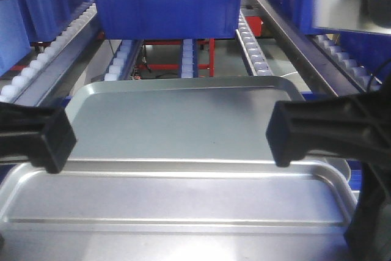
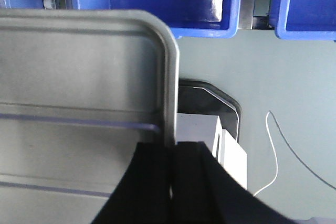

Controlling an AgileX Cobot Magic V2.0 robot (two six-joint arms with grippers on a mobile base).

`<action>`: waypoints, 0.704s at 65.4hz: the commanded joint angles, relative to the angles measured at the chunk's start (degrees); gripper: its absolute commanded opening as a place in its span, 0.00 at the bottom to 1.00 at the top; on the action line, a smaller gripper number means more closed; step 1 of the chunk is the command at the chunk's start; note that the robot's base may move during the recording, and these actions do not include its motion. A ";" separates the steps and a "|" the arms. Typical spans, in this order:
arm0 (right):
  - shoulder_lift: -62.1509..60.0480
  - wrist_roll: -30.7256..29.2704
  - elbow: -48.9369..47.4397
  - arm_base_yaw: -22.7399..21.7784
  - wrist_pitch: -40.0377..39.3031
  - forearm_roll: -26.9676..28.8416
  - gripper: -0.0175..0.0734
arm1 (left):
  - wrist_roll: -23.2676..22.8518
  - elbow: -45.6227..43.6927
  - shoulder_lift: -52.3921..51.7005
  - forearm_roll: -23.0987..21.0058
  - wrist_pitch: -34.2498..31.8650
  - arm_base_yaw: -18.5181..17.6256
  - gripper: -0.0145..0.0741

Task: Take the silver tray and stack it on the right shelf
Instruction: 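Carry the held tray over the larger silver tray on the shelf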

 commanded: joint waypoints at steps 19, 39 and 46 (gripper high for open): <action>-1.29 -0.49 -1.12 -0.36 4.14 -3.20 0.25 | 0.58 -0.85 -1.46 2.66 5.54 -0.22 0.05; -1.29 -0.49 -1.12 -0.36 4.11 -3.20 0.25 | 0.58 -0.85 -1.46 2.66 5.44 -0.22 0.05; -1.29 -0.49 -1.12 -0.36 5.27 -2.92 0.25 | 0.58 -0.85 -1.46 2.66 5.44 -0.22 0.05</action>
